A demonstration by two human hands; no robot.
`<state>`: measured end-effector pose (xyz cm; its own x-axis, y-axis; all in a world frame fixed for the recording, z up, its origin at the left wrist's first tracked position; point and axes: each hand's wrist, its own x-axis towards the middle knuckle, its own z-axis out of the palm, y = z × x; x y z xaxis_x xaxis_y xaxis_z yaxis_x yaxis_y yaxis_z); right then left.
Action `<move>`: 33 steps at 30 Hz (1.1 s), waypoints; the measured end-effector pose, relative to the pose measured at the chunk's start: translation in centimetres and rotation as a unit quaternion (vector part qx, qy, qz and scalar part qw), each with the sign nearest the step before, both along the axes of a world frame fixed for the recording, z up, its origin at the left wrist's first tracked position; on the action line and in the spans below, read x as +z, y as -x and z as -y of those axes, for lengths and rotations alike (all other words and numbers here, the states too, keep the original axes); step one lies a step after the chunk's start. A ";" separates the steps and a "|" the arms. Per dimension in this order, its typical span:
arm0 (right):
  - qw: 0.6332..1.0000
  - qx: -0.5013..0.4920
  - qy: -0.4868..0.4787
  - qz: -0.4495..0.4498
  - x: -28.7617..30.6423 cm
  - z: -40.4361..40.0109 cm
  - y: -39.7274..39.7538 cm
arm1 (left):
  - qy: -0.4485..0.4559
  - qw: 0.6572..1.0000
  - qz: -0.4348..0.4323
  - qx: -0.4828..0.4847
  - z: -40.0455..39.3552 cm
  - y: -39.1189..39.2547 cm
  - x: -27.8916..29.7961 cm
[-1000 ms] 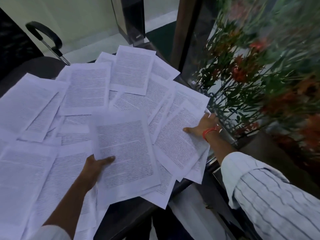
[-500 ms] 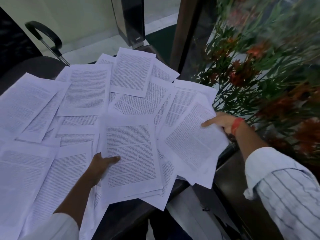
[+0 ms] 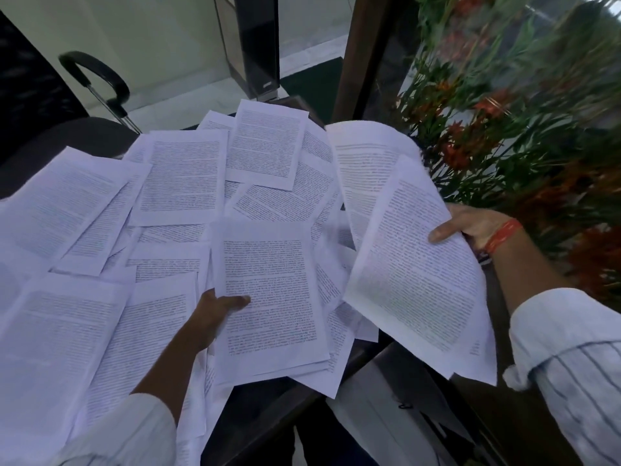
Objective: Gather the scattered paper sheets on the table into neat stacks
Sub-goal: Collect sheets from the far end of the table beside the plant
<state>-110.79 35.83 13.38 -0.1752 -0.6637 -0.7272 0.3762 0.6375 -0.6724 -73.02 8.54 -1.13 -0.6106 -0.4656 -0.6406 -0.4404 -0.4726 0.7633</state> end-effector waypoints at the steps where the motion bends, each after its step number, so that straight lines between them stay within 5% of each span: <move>1: 1.000 0.022 0.015 0.012 -0.1 0.8 -0.6 | -0.002 1.000 0.001 0.003 0.1 -0.2 0.0; 12: 0.963 0.161 0.162 0.143 -2.4 10.7 -9.6 | -0.057 0.993 0.071 0.081 1.0 -3.5 -0.7; 17: 0.961 0.163 0.146 0.168 -3.8 12.9 -12.3 | -0.094 0.983 0.056 0.147 1.1 -5.0 -0.8; 21: 0.975 0.220 0.019 0.026 -5.8 14.3 -13.3 | -0.252 0.962 -0.090 0.055 1.1 -5.9 0.3; 23: 0.965 0.249 -0.049 -0.069 -6.9 15.1 -13.7 | -0.192 0.974 -0.019 0.116 1.0 -5.7 0.4; 26: 0.933 0.272 -0.109 -0.207 -8.8 16.2 -14.4 | -0.154 0.976 -0.047 0.148 1.0 -5.5 0.5; 29: 0.925 0.255 -0.104 -0.261 -9.7 17.0 -15.9 | -0.181 0.972 -0.040 0.147 1.7 -6.2 -0.5; 33: 0.906 0.244 -0.094 -0.334 -10.6 17.1 -16.9 | -0.025 0.993 0.033 0.113 1.4 -6.0 -1.9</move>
<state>-93.92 18.76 2.83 -0.3375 -0.6553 -0.6758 -0.4308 0.7458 -0.5081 -67.00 7.12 -3.07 -0.4500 -0.5523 -0.7017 -0.3672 -0.6019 0.7092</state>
